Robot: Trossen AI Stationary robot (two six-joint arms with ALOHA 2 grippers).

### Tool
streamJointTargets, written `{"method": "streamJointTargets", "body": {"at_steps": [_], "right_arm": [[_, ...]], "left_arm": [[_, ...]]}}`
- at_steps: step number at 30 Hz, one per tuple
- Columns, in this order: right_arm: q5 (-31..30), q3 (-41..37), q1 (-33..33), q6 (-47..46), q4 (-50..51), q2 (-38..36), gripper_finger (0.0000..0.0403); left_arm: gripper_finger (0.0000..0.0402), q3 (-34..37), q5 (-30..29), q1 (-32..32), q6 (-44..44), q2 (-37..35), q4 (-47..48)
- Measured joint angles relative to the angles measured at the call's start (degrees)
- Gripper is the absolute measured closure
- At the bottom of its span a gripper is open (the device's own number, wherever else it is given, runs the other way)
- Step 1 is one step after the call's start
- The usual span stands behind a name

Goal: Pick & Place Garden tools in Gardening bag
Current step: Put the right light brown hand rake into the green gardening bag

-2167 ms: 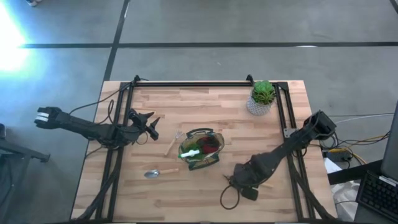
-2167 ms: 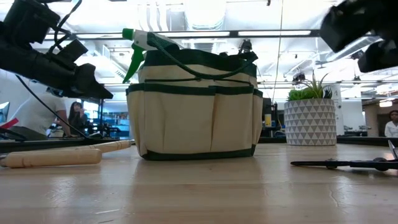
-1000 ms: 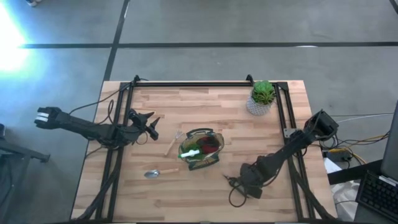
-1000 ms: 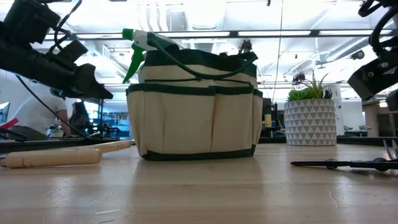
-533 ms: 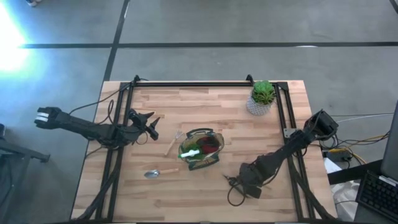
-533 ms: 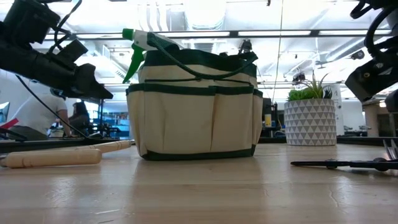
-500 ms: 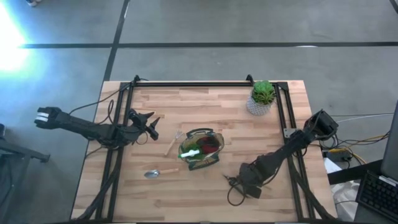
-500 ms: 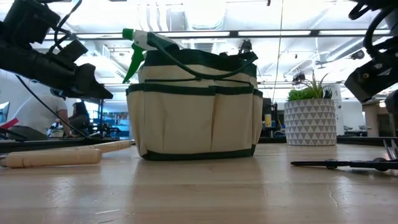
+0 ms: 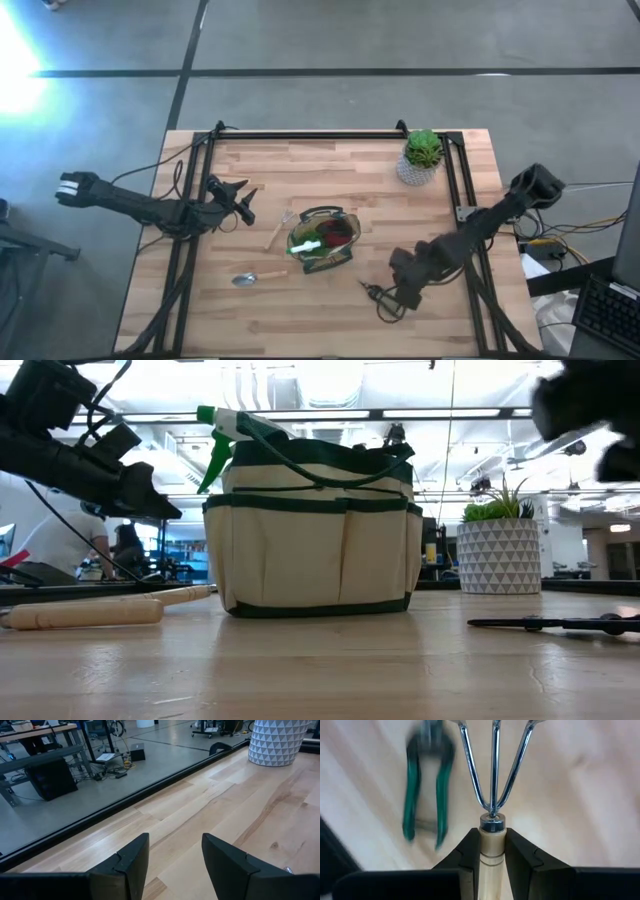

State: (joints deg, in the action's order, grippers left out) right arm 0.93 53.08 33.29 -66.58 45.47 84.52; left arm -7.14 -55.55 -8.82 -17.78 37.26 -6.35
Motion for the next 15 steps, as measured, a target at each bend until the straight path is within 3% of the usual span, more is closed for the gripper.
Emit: {"method": "streamJointTargets", "body": {"at_steps": [8,15], "right_arm": [[-22.0,0.0,0.0,-0.4,-3.9,-9.5,0.0353],[-36.9,0.1,-0.3,6.4,-11.3,-12.3,0.0353]], "left_arm": [[0.0216,0.0,0.0,0.0,0.0,0.0,0.0],[0.0216,0.0,0.0,0.0,0.0,0.0,0.0]]}}
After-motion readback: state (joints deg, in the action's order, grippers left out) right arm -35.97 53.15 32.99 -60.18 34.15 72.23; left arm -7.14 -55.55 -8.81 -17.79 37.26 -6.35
